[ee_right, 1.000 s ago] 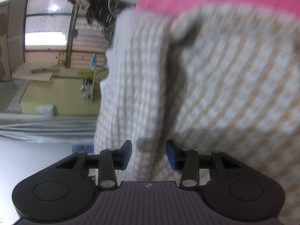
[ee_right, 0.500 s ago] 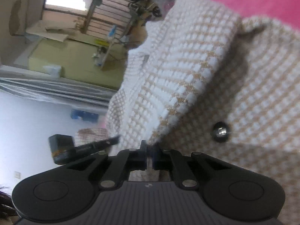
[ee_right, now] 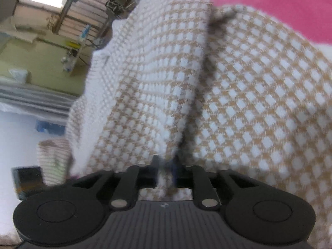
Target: Fold clothes
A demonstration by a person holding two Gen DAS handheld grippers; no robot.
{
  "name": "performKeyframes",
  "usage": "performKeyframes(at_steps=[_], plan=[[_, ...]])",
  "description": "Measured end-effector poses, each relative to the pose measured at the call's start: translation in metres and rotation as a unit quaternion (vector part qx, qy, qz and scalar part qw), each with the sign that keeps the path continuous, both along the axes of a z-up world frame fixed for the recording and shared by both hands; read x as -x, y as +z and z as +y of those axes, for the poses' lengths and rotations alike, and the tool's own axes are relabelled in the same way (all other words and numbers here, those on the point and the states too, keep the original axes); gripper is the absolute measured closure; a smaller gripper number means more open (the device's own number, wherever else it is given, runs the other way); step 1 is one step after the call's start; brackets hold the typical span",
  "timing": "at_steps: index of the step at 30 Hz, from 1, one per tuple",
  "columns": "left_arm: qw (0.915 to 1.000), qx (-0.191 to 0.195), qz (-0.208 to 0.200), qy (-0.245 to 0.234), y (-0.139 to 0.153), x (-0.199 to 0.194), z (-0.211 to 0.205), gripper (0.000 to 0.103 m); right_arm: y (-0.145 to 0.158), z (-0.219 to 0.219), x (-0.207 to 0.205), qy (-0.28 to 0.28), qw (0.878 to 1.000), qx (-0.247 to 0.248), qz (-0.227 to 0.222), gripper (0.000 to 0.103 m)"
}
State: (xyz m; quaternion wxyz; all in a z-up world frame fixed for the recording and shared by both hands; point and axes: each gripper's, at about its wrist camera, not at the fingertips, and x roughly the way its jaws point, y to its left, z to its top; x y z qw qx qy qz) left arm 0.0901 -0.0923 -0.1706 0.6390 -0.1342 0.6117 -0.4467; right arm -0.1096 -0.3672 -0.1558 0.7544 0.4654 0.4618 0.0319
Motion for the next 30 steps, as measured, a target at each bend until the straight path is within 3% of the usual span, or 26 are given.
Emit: performKeyframes(at_steps=[2,6,9,12,16,19,20,21,22,25,28,29,30], plan=[[0.9999,-0.001,0.011,-0.004,-0.002,0.004,-0.007,0.056,-0.004,-0.003,0.009,-0.013,1.000,-0.023,0.002,0.067],[0.9999,-0.007,0.008,-0.003,0.003,0.007,-0.003,0.056,-0.010,-0.002,0.025,-0.025,0.999,-0.039,0.008,0.066],[0.9971,-0.015,-0.067,-0.034,0.025,0.022,0.007,0.054,-0.011,-0.005,0.027,-0.022,0.999,-0.034,0.008,0.067],[0.9841,-0.034,-0.151,-0.088,0.040,0.049,0.004,0.053,-0.010,0.000,0.021,-0.016,1.000,-0.022,0.005,0.067],[0.9536,-0.094,-0.274,-0.082,0.033,0.087,-0.028,0.053,-0.014,0.008,0.012,-0.018,1.000,-0.020,0.009,0.067],[0.9153,-0.126,-0.376,-0.071,0.027,0.110,-0.053,0.059,-0.016,0.014,0.008,-0.018,1.000,-0.016,0.006,0.067],[0.8979,-0.138,-0.412,-0.070,0.025,0.117,-0.058,0.072,-0.016,0.015,0.008,-0.018,1.000,-0.013,0.005,0.067],[0.8860,-0.153,-0.434,-0.059,0.025,0.120,-0.059,0.087,-0.016,0.015,0.009,-0.018,1.000,-0.010,0.005,0.068],[0.8792,-0.164,-0.446,-0.035,0.029,0.122,-0.056,0.093,-0.016,0.015,0.010,-0.018,1.000,-0.008,0.004,0.069],[0.8535,-0.196,-0.482,0.025,0.040,0.130,-0.044,0.097,-0.016,0.016,0.009,-0.014,1.000,-0.005,0.001,0.069],[0.8267,-0.251,-0.503,0.016,0.027,0.139,-0.039,0.098,-0.015,0.016,0.007,-0.004,1.000,0.008,0.000,0.071],[0.8260,-0.269,-0.495,0.012,0.017,0.139,-0.039,0.098,-0.014,0.016,0.005,-0.001,1.000,0.014,0.003,0.073],[0.8314,-0.283,-0.478,0.012,0.009,0.137,-0.038,0.098,-0.011,0.016,0.004,0.004,1.000,0.026,0.003,0.074]])
